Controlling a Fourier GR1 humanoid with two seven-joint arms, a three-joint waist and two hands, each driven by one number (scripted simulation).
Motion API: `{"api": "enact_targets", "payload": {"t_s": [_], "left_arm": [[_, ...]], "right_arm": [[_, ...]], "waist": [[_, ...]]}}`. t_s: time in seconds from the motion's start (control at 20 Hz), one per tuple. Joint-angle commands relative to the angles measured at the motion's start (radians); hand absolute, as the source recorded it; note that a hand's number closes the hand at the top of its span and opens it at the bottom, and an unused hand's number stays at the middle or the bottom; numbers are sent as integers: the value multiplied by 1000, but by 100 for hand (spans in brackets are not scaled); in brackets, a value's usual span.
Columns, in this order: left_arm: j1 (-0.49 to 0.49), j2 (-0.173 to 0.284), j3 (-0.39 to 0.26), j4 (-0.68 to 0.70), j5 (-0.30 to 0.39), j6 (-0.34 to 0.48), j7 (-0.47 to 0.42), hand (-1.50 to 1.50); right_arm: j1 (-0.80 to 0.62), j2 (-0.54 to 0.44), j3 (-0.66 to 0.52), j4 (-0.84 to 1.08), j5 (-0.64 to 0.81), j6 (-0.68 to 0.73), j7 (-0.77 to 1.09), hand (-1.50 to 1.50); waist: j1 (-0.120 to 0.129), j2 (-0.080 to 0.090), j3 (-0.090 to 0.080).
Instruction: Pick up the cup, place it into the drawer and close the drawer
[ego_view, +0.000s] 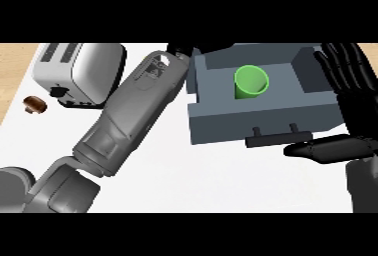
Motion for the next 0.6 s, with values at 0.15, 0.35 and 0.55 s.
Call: {"api": "enact_targets", "payload": {"t_s": [0.15,0.35,0.55], "left_arm": [[9,0,-145,118,17,-81,42,150],[39,0,-210,94,55,-55,54,150],[67,0,-181,67,121,-59,-12,-150]], "right_arm": [[-70,2,12,27,-13,4,17,-150],[-72,19,47,8,-23,20,26,-150],[-87,16,56,38,-22,45,-12,-150]], "waist": [[-47,18,1],[-85,16,0],[-116,36,0]]}}
